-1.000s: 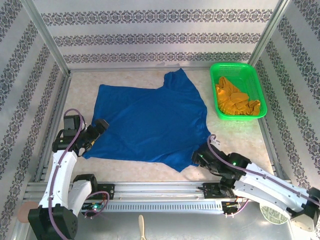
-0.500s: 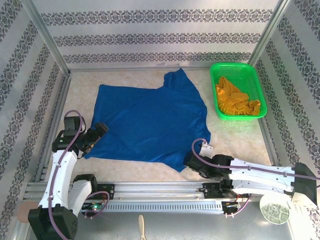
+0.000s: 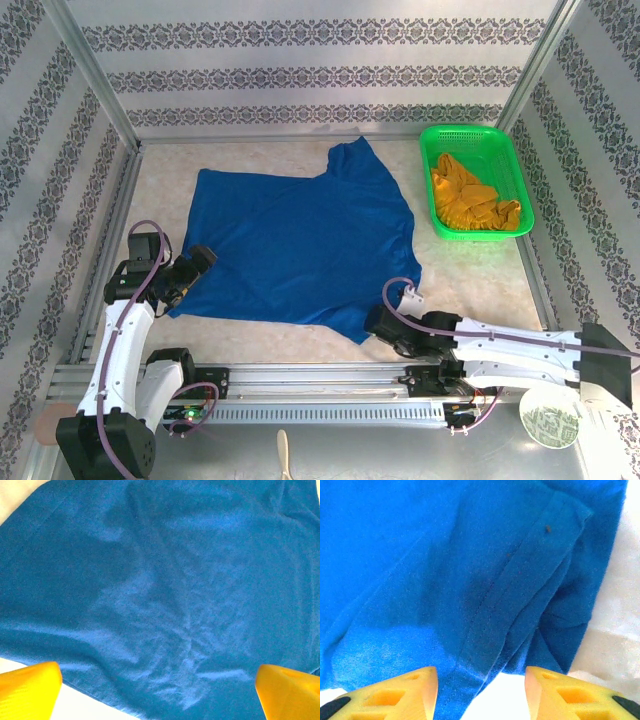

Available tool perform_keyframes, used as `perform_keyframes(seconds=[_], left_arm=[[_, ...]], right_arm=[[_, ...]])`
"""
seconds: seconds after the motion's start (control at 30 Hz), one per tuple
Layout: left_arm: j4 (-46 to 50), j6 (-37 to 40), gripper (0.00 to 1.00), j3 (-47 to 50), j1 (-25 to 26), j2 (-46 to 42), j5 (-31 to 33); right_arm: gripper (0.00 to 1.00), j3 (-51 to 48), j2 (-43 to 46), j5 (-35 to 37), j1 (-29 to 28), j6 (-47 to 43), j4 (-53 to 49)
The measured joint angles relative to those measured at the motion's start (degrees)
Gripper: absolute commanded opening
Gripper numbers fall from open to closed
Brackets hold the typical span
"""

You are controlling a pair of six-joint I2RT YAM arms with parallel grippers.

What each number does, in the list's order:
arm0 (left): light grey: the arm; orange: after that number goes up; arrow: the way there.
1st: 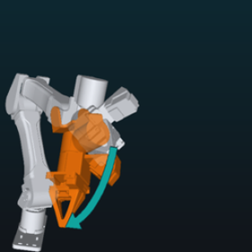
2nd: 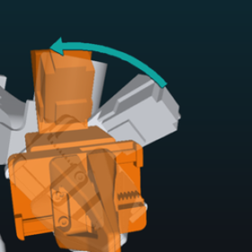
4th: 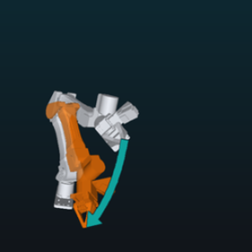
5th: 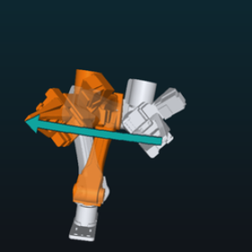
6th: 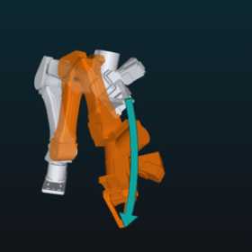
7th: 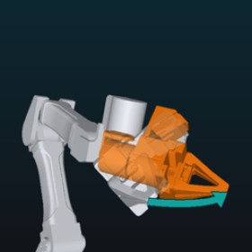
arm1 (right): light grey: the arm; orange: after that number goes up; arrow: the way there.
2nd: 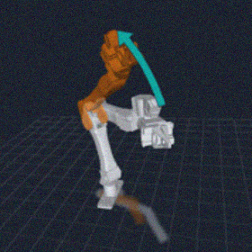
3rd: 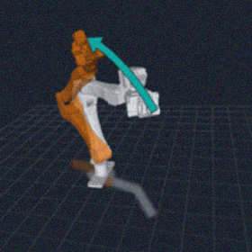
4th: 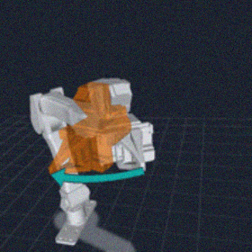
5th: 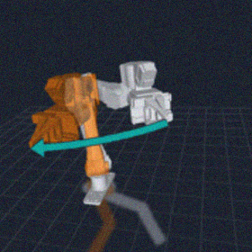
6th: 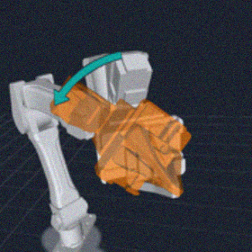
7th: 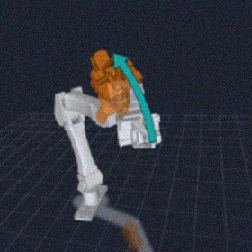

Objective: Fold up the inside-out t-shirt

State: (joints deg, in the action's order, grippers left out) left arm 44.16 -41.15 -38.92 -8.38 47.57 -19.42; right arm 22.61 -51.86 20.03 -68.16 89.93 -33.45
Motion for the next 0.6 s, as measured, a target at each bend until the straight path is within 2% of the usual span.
perform_keyframes(seconds=[0.43, 0.53, 0.6], left_arm=[[-0.02, -0.02, 0.99, 0.00, 0.00, 0.20, 0.00], [-0.02, -0.04, 0.99, 0.00, 0.00, 0.35, 0.00], [-0.02, -0.04, 0.99, 0.00, 0.00, 0.37, -0.02]], right_arm=[[0.47, -1.27, -7.32, -2.95, 0.00, 2.34, 7.98], [0.41, -1.73, -7.63, -2.69, 0.02, 2.95, 8.37], [0.33, -1.88, -7.89, -2.49, 0.02, 3.15, 8.26]])
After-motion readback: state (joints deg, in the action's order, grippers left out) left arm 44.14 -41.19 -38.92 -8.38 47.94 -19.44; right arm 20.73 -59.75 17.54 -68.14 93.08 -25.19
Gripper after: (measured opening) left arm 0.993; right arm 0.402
